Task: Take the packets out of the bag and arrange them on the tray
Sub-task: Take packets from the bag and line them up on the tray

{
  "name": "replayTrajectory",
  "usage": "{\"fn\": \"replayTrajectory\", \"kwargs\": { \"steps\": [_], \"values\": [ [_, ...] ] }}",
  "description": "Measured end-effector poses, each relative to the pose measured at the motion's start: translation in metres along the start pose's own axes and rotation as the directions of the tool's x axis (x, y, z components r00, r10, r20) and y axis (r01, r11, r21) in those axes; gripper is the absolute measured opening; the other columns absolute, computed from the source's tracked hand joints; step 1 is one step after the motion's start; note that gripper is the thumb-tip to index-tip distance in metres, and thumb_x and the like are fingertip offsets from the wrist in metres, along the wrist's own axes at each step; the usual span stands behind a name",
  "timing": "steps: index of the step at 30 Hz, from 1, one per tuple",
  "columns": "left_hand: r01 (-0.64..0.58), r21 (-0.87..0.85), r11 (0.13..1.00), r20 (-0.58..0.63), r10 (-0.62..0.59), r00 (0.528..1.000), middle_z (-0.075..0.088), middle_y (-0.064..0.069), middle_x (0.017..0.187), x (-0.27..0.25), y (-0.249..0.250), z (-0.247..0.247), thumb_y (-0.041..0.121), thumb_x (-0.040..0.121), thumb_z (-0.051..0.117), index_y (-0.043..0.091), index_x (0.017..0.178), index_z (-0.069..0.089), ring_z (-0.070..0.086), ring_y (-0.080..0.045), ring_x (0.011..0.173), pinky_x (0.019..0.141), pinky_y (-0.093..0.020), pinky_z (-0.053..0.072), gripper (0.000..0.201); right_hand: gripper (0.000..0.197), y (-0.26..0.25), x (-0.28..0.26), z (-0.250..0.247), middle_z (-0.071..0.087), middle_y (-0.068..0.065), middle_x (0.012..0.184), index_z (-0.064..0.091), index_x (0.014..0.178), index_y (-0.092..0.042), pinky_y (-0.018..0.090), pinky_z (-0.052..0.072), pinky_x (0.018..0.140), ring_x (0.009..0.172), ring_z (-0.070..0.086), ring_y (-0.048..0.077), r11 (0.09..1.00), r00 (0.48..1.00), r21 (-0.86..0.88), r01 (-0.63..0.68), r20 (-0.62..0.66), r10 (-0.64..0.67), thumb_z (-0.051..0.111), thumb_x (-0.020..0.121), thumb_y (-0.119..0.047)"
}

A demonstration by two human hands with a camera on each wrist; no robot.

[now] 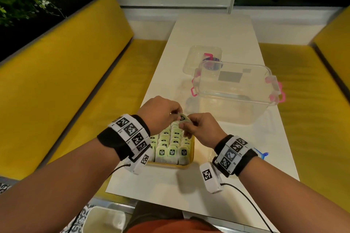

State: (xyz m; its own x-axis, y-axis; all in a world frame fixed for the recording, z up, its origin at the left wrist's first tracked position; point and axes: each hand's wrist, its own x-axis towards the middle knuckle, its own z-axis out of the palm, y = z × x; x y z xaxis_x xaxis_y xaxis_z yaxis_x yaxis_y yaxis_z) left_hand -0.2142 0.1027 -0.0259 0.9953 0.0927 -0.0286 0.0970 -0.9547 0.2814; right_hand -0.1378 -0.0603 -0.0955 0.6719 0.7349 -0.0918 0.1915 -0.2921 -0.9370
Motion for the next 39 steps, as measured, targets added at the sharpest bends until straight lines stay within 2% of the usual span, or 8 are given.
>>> {"fn": "replayTrajectory", "kwargs": {
  "steps": [4, 8, 12, 19, 22, 27, 33, 39],
  "values": [
    [0.075, 0.096, 0.993, -0.001, -0.075, 0.997, 0.071, 0.006, 0.096, -0.006, -0.007, -0.008, 0.034, 0.093, 0.058, 0.028, 0.107, 0.068, 0.058, -0.013, 0.084, 0.067, -0.025, 0.039, 0.018, 0.035, 0.017, 0.004, -0.002, 0.067, -0.006, 0.097, 0.064, 0.115, -0.023, 0.019, 0.047, 0.065, 0.068, 0.06, 0.009, 0.979, 0.994, -0.202, -0.039, -0.107, 0.017, 0.076, 0.083, -0.033],
    [0.071, 0.25, 0.966, 0.371, -0.163, 0.914, 0.068, 0.004, 0.105, -0.012, -0.018, 0.004, 0.028, 0.091, 0.062, 0.027, 0.108, 0.068, 0.056, -0.014, 0.084, 0.069, -0.026, 0.041, 0.019, 0.047, 0.028, 0.005, -0.006, 0.062, -0.001, 0.1, 0.051, 0.126, -0.019, 0.027, 0.044, 0.074, 0.084, 0.058, 0.016, 0.908, 0.981, -0.376, -0.185, -0.13, 0.146, 0.069, 0.086, -0.035],
    [0.016, 0.241, 0.97, 0.628, -0.168, 0.76, 0.066, 0.0, 0.108, -0.013, -0.024, 0.03, 0.028, 0.088, 0.069, 0.021, 0.114, 0.068, 0.056, -0.015, 0.09, 0.074, -0.026, 0.043, 0.027, 0.054, 0.032, 0.005, -0.003, 0.067, 0.002, 0.084, 0.041, 0.131, -0.016, 0.029, 0.05, 0.063, 0.07, 0.064, 0.017, 0.894, 0.949, -0.328, -0.306, -0.032, 0.313, 0.067, 0.087, -0.03],
    [-0.04, 0.308, 0.95, 0.703, -0.199, 0.683, 0.064, -0.002, 0.12, 0.003, -0.025, 0.052, 0.024, 0.09, 0.066, 0.018, 0.124, 0.064, 0.059, -0.02, 0.103, 0.078, -0.026, 0.042, 0.034, 0.036, 0.036, 0.006, 0.001, 0.068, 0.008, 0.074, 0.043, 0.122, -0.016, 0.027, 0.054, 0.049, 0.045, 0.065, 0.013, 0.895, 0.92, -0.237, -0.378, 0.008, 0.391, 0.056, 0.088, -0.012],
    [-0.059, 0.322, 0.945, 0.704, -0.197, 0.682, 0.065, -0.002, 0.118, 0.006, -0.024, 0.057, 0.024, 0.09, 0.066, 0.018, 0.123, 0.064, 0.056, -0.015, 0.08, 0.073, -0.026, 0.043, 0.033, 0.034, 0.039, 0.006, 0.003, 0.07, 0.008, 0.075, 0.043, 0.12, -0.016, 0.03, 0.058, 0.055, 0.049, 0.068, 0.017, 0.897, 0.92, -0.229, -0.379, 0.014, 0.392, 0.056, 0.088, -0.013],
    [-0.054, 0.333, 0.941, 0.687, -0.204, 0.697, 0.065, -0.001, 0.116, 0.007, -0.025, 0.064, 0.03, 0.087, 0.07, 0.02, 0.119, 0.066, 0.059, -0.017, 0.086, 0.073, -0.027, 0.045, 0.034, 0.035, 0.042, 0.005, 0.003, 0.072, 0.01, 0.079, 0.043, 0.121, -0.017, 0.035, 0.061, 0.06, 0.055, 0.071, 0.022, 0.901, 0.92, -0.204, -0.383, 0.005, 0.393, 0.057, 0.089, -0.016],
    [0.037, 0.262, 0.964, 0.469, -0.16, 0.868, 0.065, 0.002, 0.114, 0.017, -0.009, 0.045, 0.032, 0.09, 0.063, 0.028, 0.113, 0.065, 0.06, -0.018, 0.101, 0.081, -0.029, 0.047, 0.023, 0.023, 0.041, -0.012, -0.021, 0.072, 0.008, 0.088, 0.046, 0.117, -0.019, 0.032, 0.059, 0.057, 0.059, 0.069, 0.024, 0.923, 0.936, -0.155, -0.352, -0.072, 0.345, 0.052, 0.095, -0.018],
    [-0.073, 0.013, 0.997, 0.355, 0.064, 0.933, 0.067, 0.005, 0.109, 0.037, 0.064, 0.051, 0.03, 0.092, 0.06, 0.024, 0.11, 0.067, 0.059, -0.015, 0.103, 0.089, -0.03, 0.048, 0.021, 0.019, 0.053, -0.045, -0.073, 0.072, -0.002, 0.083, 0.062, 0.096, -0.021, 0.032, 0.056, 0.065, 0.067, 0.067, 0.018, 0.895, 0.924, -0.295, -0.334, -0.288, 0.25, 0.052, 0.085, -0.009]
  ]
}}
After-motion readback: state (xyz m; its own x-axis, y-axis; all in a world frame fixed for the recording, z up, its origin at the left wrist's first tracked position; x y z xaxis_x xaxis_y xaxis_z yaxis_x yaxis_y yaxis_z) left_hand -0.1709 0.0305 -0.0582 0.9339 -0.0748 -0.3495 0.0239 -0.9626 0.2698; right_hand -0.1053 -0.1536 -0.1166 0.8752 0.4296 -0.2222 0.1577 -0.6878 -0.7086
